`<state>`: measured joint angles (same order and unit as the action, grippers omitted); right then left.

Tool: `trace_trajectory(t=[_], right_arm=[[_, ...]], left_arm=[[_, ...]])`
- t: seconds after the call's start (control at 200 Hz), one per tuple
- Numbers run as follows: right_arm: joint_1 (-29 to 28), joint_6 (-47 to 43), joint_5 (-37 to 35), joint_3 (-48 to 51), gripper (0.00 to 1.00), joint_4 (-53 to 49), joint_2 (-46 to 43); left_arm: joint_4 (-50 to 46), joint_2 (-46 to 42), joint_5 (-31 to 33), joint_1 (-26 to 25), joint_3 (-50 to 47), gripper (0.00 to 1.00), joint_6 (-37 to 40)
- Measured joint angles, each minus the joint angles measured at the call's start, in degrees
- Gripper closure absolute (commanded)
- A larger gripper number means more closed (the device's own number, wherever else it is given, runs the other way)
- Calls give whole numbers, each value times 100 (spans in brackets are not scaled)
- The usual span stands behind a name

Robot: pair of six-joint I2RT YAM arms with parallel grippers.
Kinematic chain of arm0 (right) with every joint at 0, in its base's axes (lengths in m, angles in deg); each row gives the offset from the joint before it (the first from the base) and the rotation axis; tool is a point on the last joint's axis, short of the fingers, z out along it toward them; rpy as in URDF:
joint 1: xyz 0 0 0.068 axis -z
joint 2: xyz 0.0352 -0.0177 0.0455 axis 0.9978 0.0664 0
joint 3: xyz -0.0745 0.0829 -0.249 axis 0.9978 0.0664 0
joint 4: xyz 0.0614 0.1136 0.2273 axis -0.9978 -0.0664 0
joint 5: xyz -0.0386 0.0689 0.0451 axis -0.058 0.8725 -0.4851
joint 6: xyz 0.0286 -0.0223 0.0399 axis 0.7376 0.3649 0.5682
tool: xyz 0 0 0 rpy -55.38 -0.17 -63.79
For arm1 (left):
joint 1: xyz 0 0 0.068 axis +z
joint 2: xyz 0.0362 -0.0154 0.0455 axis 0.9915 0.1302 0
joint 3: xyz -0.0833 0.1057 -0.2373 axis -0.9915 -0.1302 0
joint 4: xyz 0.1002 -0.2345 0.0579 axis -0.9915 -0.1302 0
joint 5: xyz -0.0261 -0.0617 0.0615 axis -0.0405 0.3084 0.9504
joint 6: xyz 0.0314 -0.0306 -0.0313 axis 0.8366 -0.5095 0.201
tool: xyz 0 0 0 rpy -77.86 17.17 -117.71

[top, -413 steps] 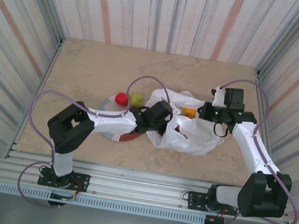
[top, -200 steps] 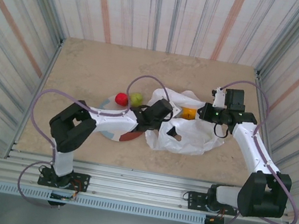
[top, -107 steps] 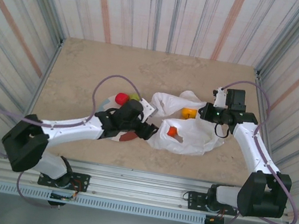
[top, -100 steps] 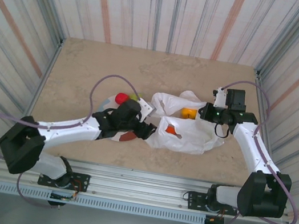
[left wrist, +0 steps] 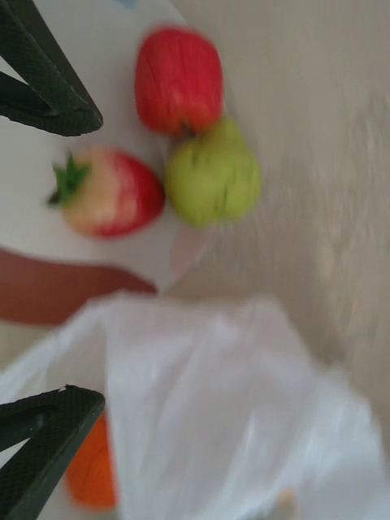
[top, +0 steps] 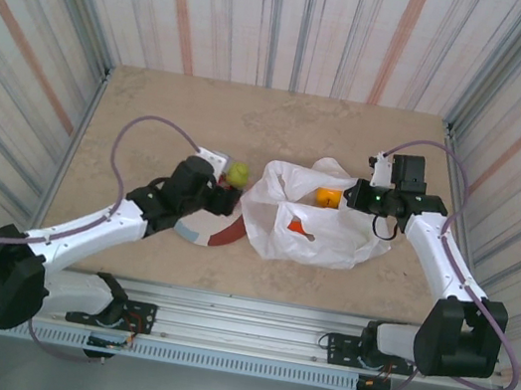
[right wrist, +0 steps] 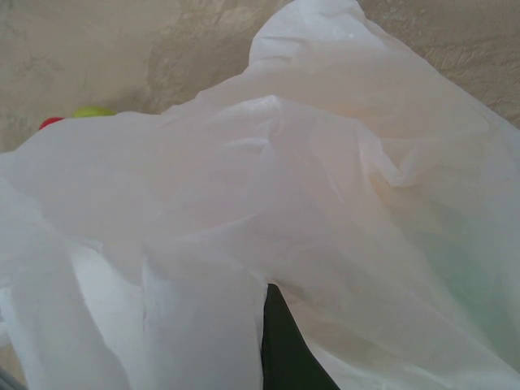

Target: Place the fruits into the plastic bag

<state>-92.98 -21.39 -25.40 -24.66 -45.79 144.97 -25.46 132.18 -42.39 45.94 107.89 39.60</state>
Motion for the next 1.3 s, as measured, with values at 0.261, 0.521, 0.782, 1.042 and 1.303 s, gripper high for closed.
trace_trajectory(t=[0.261,0.521,0.782,1.042,1.303], right_arm=[[0,0,0,2,100,0,0],[0,0,-2,2,100,0,0],[0,0,0,2,100,-2,0],[0,0,-2,4,100,0,0],[2,0,0,7,100,0,0]], left_arm=[[-195,479,-238,1322,0,7,-372],[-179,1169,-407,1552,164,3,-260],[-39,2017,-671,1574,667,3,-212],[35,2677,-964,1759,1104,6,-190],[96,3110,-1298,1864,1357,15,-138]])
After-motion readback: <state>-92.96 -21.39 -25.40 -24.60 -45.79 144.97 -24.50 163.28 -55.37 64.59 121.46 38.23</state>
